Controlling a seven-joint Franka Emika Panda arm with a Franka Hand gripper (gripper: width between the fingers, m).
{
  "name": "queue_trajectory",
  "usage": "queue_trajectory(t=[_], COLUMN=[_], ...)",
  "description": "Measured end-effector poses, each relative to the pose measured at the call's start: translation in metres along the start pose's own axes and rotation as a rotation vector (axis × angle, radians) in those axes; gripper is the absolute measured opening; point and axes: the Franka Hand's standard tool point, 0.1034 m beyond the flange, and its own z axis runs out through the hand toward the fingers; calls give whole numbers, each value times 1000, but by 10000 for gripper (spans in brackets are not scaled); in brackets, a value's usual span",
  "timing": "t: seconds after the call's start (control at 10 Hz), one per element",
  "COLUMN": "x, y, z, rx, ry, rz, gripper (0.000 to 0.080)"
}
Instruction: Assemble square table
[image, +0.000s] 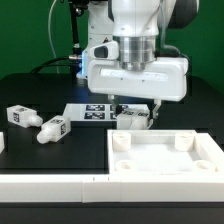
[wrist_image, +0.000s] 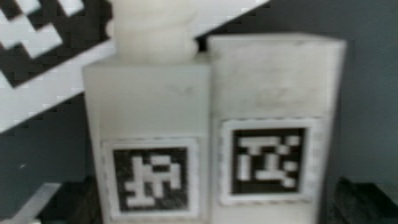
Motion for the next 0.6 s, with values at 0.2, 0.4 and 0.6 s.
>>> queue_trajectory(t=[0.2,0.4,0.6], x=[6,0,-7], y=[-15,-41,-47], z=[-14,-16,-8], rx=[14,21,15], ry=[-9,-14,-17], rz=[-1,11,-7], gripper=[648,649,649])
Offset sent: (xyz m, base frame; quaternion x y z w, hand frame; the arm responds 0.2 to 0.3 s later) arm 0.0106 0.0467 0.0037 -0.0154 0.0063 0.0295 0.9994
